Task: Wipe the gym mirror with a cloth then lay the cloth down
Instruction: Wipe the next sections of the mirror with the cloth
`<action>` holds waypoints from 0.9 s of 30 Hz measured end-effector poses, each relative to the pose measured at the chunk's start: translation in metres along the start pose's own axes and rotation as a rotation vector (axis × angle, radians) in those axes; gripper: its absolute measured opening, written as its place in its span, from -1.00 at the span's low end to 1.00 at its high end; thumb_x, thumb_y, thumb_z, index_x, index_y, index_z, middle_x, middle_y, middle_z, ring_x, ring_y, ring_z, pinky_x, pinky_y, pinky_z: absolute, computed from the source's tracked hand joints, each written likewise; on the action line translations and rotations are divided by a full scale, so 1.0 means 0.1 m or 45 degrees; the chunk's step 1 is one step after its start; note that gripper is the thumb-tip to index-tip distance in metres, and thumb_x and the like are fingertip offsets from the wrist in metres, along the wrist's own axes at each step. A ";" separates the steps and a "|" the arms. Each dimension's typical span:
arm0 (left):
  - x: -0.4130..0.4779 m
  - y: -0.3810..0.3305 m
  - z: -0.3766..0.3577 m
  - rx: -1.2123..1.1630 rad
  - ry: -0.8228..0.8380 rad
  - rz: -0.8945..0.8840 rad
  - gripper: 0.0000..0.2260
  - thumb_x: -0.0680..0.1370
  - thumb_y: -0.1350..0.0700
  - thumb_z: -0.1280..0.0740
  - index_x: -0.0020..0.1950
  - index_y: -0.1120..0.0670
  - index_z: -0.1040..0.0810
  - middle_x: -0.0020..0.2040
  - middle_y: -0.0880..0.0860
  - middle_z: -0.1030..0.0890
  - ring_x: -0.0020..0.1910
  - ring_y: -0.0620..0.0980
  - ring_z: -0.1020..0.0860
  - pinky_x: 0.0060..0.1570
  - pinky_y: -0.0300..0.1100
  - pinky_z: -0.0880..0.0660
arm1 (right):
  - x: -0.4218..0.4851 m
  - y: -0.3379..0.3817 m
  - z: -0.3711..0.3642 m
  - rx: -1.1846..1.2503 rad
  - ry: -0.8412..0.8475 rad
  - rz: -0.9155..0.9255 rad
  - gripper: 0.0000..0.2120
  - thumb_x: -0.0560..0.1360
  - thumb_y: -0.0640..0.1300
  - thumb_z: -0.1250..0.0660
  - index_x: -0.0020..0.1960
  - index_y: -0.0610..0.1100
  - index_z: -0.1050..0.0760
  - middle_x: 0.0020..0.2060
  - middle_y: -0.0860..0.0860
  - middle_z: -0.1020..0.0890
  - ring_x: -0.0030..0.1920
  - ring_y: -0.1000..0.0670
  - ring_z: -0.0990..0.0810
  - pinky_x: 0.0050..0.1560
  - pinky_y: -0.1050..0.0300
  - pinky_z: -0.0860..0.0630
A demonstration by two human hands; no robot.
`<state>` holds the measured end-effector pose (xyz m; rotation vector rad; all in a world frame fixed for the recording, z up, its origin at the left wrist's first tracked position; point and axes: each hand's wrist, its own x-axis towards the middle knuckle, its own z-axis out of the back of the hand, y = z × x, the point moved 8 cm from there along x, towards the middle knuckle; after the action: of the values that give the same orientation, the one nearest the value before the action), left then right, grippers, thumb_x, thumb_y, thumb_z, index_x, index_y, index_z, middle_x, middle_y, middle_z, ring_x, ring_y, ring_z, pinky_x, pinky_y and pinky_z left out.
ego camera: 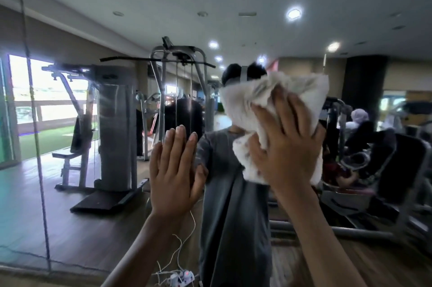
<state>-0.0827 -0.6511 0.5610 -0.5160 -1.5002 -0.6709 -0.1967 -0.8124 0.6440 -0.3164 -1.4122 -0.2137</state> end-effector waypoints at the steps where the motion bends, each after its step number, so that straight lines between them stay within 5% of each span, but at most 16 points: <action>1: 0.00 0.00 0.01 -0.005 0.001 -0.001 -0.48 0.63 0.01 -0.10 0.59 0.12 -0.20 0.55 0.22 -0.30 0.57 0.18 -0.23 0.55 0.14 -0.11 | 0.16 0.11 0.00 0.013 -0.019 -0.053 -0.48 0.51 0.17 -0.15 0.42 0.04 -0.45 0.52 -0.05 -0.33 0.48 -0.14 -0.28 0.24 -0.21 -0.30; 7: -0.01 0.10 0.02 -0.082 0.065 0.017 -0.47 0.65 -0.06 -0.11 0.56 0.18 -0.22 0.53 0.23 -0.32 0.58 0.14 -0.21 0.57 0.04 -0.04 | 0.12 0.97 -0.17 0.000 0.075 0.334 -0.41 0.51 0.13 -0.08 0.51 0.01 -0.35 0.55 -0.06 -0.28 0.52 -0.12 -0.19 0.26 -0.15 -0.21; 11: -0.12 0.44 0.04 0.073 0.160 0.113 -0.41 0.64 -0.12 -0.10 0.60 0.16 -0.19 0.60 0.19 -0.22 0.61 0.11 -0.13 0.54 0.18 -0.07 | -0.40 0.56 -0.14 -0.010 0.147 0.478 -0.44 0.45 0.12 -0.21 0.43 0.03 -0.44 0.51 -0.04 -0.35 0.48 -0.11 -0.29 0.22 -0.18 -0.27; 15: 0.00 0.85 0.12 0.156 0.149 0.227 -0.39 0.67 -0.16 -0.01 0.60 0.21 -0.14 0.60 0.23 -0.20 0.60 0.19 -0.13 0.50 0.31 -0.09 | 0.13 0.04 0.01 0.017 0.101 0.113 -0.50 0.47 0.08 -0.17 0.39 0.02 -0.45 0.52 -0.05 -0.32 0.46 -0.13 -0.26 0.19 -0.15 -0.24; 18: 0.08 0.94 0.16 0.144 0.112 0.293 -0.40 0.65 -0.09 -0.04 0.60 0.23 -0.16 0.60 0.24 -0.18 0.61 0.15 -0.09 0.50 0.30 -0.10 | 0.67 0.43 0.02 0.091 0.034 -0.021 -0.47 0.49 0.05 -0.20 0.46 0.04 -0.37 0.56 -0.04 -0.23 0.51 -0.13 -0.21 0.25 -0.26 -0.30; 23: -0.09 1.07 0.16 0.087 0.130 0.339 -0.42 0.68 -0.13 0.01 0.61 0.16 -0.12 0.62 0.20 -0.14 0.62 0.13 -0.05 0.55 0.20 -0.02 | 0.31 1.50 -0.25 0.142 0.144 0.435 -0.41 0.49 0.00 -0.27 0.52 0.03 -0.32 0.57 -0.03 -0.22 0.57 -0.09 -0.15 0.32 -0.23 -0.27; 27: -0.14 1.12 0.17 0.179 0.198 0.138 -0.38 0.69 -0.18 0.08 0.61 0.22 -0.12 0.61 0.26 -0.14 0.61 0.18 -0.10 0.56 0.14 -0.01 | -0.47 1.23 -0.33 0.118 0.277 0.655 -0.42 0.39 0.08 -0.19 0.40 0.06 -0.47 0.50 0.01 -0.38 0.51 -0.08 -0.26 0.24 -0.18 -0.26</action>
<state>-0.0180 -0.5573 0.5581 -0.4245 -1.3523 -0.5048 -0.1322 -0.7098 0.5820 -0.5496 -1.0816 0.2328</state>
